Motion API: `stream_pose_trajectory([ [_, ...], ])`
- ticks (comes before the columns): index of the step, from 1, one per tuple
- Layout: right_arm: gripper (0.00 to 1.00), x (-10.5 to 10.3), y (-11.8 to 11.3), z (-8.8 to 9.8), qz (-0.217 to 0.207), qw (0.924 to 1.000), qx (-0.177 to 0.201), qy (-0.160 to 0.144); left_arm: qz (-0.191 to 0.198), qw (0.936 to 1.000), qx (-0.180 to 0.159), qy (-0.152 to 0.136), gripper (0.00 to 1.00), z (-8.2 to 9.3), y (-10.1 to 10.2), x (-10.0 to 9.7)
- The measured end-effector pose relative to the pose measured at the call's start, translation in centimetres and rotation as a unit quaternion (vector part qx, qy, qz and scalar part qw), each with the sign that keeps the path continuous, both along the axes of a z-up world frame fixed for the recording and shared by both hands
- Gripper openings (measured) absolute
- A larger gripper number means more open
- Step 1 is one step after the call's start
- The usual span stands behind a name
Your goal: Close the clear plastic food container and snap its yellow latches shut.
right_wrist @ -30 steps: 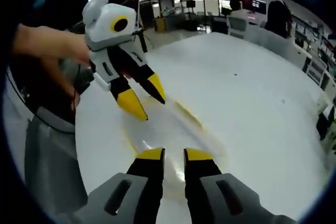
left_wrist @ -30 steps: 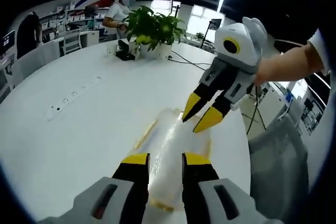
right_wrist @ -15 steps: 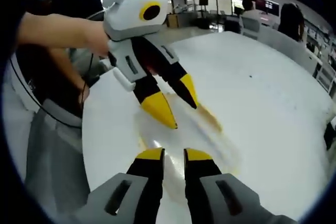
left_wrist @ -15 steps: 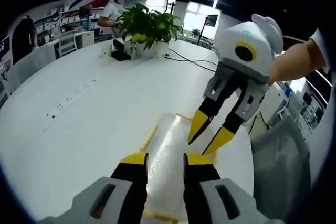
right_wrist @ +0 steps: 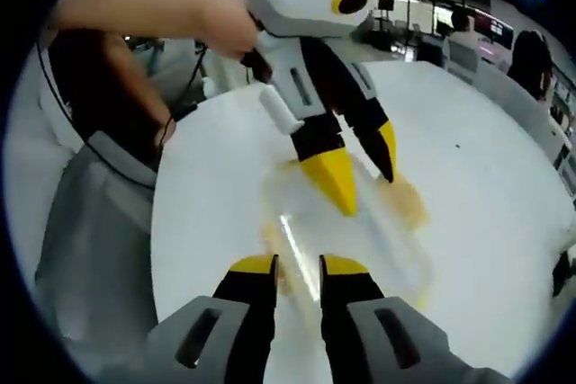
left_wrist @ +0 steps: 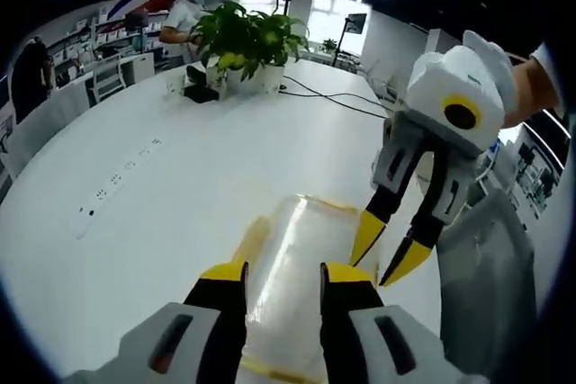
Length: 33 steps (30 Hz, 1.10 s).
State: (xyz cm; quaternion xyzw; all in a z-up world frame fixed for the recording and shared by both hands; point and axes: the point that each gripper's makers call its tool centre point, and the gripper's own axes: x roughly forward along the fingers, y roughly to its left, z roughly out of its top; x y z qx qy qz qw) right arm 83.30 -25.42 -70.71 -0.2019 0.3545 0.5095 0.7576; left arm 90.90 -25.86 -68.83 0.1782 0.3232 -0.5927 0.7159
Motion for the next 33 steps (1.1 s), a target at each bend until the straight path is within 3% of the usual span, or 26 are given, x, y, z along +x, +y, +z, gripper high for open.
stream_pose_trajectory([
  [4,0.19,-0.3,0.5,-0.3,0.040,0.9975,-0.032,-0.050,-0.019,0.9997,0.013,-0.008,0.27,-0.2,-0.1,0.4],
  [8,0.22,-0.4,1.0,-0.5,0.071,0.9899,-0.063,-0.105,-0.034,0.9990,0.029,0.000,0.30,-0.6,-0.1,0.7],
  [12,0.21,-0.3,1.1,-0.9,0.085,0.9834,-0.084,-0.137,-0.057,0.9971,0.050,0.004,0.30,-1.3,-0.1,0.8],
  [21,0.20,0.0,1.1,-1.2,0.105,0.9713,-0.112,-0.182,-0.097,0.9916,0.081,0.028,0.32,-2.5,-0.6,0.8],
  [33,0.22,0.1,1.5,-1.4,0.122,0.9611,-0.134,-0.208,-0.148,0.9786,0.122,0.074,0.34,-3.1,-0.7,0.7],
])
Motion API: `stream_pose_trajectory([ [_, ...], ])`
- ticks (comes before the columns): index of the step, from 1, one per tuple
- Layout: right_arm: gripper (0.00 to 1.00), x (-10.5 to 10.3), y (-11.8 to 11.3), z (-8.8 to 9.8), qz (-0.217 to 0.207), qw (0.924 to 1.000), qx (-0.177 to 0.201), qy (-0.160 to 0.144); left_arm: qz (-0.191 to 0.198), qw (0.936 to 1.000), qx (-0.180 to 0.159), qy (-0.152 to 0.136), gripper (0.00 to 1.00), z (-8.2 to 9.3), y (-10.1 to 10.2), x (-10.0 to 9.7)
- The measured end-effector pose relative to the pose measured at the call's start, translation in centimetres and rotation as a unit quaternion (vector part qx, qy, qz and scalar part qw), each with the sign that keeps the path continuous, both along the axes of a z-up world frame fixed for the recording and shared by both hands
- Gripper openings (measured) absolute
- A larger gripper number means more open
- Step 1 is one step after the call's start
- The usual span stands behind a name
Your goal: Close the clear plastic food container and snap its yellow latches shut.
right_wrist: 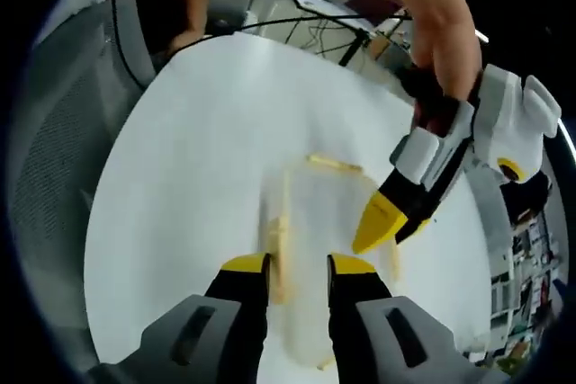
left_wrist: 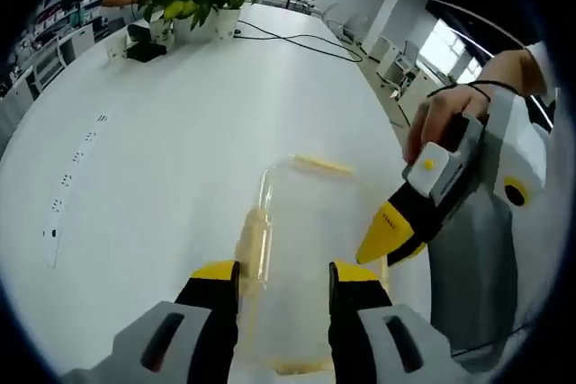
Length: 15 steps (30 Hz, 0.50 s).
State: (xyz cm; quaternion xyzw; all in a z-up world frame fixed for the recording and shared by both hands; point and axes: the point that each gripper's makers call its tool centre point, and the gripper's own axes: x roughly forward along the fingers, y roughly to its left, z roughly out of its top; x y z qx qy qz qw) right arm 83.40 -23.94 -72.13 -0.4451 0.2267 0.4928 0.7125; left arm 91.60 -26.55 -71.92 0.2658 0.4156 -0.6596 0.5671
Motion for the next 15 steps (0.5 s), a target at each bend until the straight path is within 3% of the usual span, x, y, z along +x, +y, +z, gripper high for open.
stream_pose_trajectory([
  [15,0.22,0.06,0.16,-0.26,0.012,0.9993,-0.019,-0.031,-0.030,0.9979,0.054,0.020,0.33,-0.42,0.05,-0.41],
])
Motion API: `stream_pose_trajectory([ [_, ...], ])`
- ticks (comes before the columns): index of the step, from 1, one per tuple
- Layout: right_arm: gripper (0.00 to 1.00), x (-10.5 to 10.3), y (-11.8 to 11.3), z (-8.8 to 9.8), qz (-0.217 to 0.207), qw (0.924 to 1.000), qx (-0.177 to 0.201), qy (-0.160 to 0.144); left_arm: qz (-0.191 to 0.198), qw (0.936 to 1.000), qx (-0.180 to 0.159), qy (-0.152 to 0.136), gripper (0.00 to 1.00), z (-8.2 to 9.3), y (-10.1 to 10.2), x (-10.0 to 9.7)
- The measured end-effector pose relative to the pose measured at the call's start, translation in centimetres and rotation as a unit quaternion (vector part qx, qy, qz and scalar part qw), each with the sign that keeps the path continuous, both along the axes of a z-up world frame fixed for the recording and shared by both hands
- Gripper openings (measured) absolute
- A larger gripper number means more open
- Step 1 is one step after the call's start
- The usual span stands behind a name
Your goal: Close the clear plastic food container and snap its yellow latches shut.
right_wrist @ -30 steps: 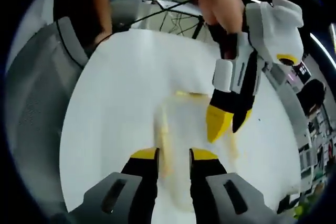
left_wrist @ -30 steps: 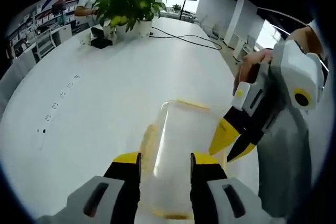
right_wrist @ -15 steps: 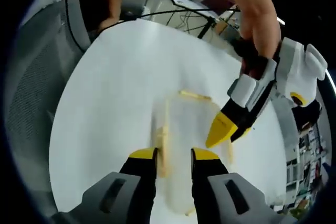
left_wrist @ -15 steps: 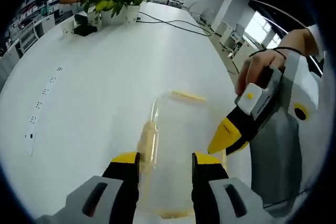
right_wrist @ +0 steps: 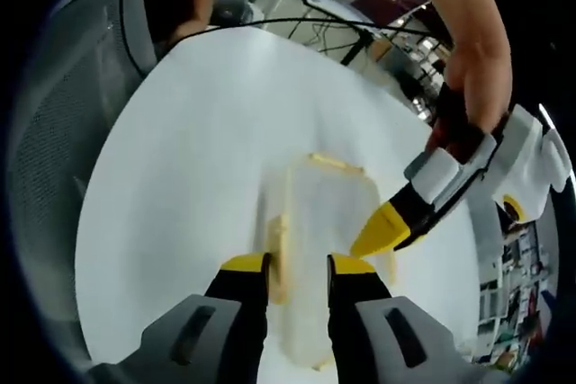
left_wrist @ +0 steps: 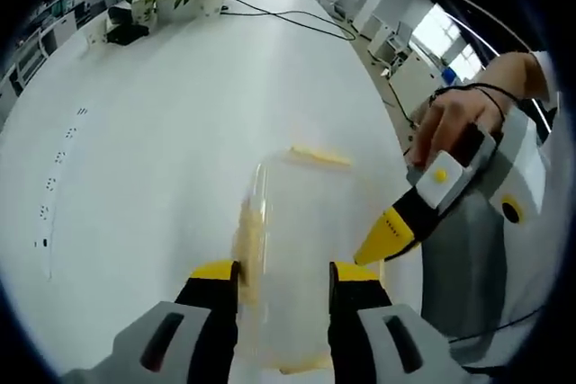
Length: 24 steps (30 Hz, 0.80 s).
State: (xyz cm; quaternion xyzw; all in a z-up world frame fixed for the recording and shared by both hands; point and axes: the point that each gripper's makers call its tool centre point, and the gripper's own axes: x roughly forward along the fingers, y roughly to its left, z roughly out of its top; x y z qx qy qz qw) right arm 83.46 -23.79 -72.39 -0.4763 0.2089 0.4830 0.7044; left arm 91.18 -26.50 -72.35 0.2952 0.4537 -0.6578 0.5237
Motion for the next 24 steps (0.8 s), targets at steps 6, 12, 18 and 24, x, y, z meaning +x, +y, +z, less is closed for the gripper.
stream_pose_trajectory([
  [6,0.21,0.07,-0.03,-0.15,0.001,0.9999,-0.005,-0.011,-0.004,1.0000,0.009,0.001,0.31,-0.02,0.19,-0.39],
  [12,0.20,0.11,-0.02,-0.23,0.001,0.9997,-0.005,-0.024,-0.006,0.9998,0.018,0.008,0.30,-0.23,0.24,-0.40],
  [18,0.17,0.26,0.91,0.47,0.010,0.9994,-0.002,-0.034,-0.013,0.9989,0.037,0.025,0.28,-0.57,0.11,-0.49],
  [24,0.17,0.28,0.18,-0.26,0.005,0.9992,-0.002,-0.038,-0.011,0.9990,0.031,0.030,0.29,-0.58,-0.02,-0.70],
])
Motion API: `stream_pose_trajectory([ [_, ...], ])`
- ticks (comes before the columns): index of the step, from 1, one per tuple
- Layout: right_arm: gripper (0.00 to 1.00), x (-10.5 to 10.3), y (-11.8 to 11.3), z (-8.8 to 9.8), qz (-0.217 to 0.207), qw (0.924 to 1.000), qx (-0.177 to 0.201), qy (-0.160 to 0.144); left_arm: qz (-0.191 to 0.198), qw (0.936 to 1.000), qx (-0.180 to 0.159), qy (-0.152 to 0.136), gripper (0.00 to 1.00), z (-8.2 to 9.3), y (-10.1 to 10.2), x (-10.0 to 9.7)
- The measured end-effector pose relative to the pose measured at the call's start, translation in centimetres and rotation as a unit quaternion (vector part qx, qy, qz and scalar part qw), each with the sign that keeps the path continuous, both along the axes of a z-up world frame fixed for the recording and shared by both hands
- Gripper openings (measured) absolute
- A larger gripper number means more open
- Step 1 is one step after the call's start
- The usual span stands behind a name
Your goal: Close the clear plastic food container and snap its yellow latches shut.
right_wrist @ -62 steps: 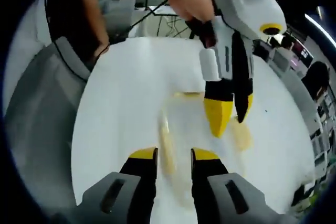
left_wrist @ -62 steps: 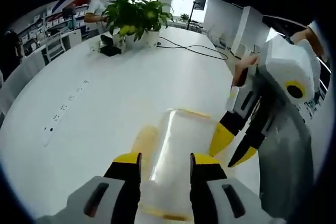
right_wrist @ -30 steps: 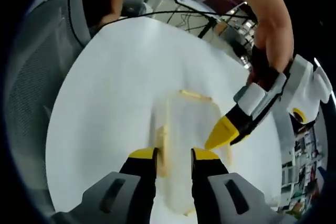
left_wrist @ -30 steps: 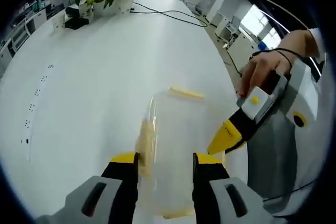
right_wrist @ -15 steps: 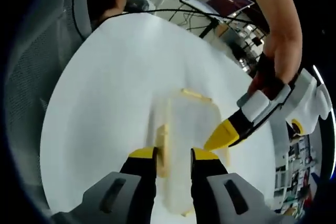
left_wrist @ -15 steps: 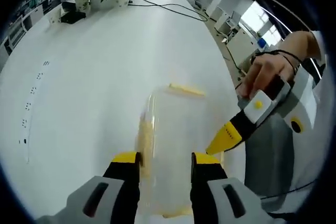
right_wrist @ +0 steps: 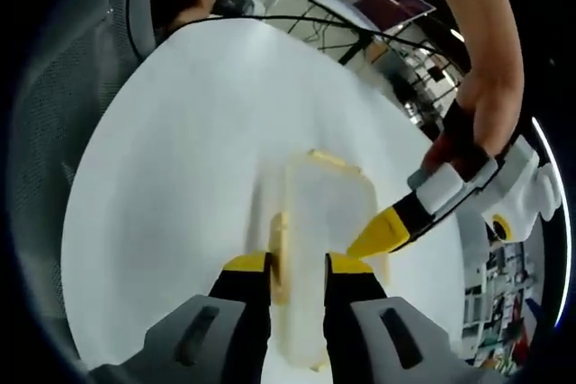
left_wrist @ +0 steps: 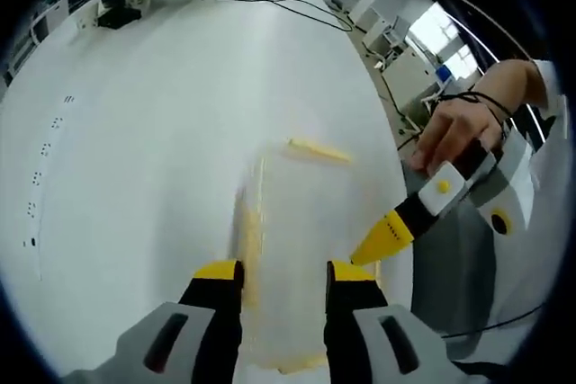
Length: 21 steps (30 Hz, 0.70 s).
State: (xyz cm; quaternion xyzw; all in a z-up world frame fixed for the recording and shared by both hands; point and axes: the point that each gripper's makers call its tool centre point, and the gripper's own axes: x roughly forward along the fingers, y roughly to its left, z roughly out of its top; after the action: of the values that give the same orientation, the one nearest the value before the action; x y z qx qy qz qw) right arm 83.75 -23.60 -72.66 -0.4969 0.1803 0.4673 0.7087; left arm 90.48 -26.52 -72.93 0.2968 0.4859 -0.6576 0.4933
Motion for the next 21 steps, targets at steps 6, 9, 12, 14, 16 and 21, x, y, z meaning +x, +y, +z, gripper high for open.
stream_pose_trajectory([
  [6,0.20,-0.1,-0.1,0.1,0.001,0.9999,-0.014,-0.008,0.040,0.9986,-0.033,0.000,0.33,0.2,-0.3,0.2],
  [9,0.21,-0.1,-0.1,0.2,0.006,0.9997,-0.021,-0.011,0.079,0.9930,-0.087,-0.011,0.36,0.5,-0.6,0.4],
  [12,0.22,-0.1,-0.2,0.2,0.011,0.9995,-0.023,-0.016,0.119,0.9859,-0.115,-0.024,0.38,0.6,-0.7,0.9],
  [14,0.22,-0.1,-0.2,0.3,0.007,0.9997,-0.019,-0.013,0.125,0.9838,-0.124,-0.035,0.39,0.8,-0.4,0.8],
  [16,0.23,-0.2,-0.1,0.3,-0.010,0.9999,-0.003,0.005,0.136,0.9808,-0.132,-0.047,0.37,1.1,-0.3,1.0],
  [21,0.27,0.0,-0.5,0.9,-0.041,0.9989,0.016,0.017,0.175,0.9675,-0.170,-0.064,0.36,2.5,-0.1,1.5],
])
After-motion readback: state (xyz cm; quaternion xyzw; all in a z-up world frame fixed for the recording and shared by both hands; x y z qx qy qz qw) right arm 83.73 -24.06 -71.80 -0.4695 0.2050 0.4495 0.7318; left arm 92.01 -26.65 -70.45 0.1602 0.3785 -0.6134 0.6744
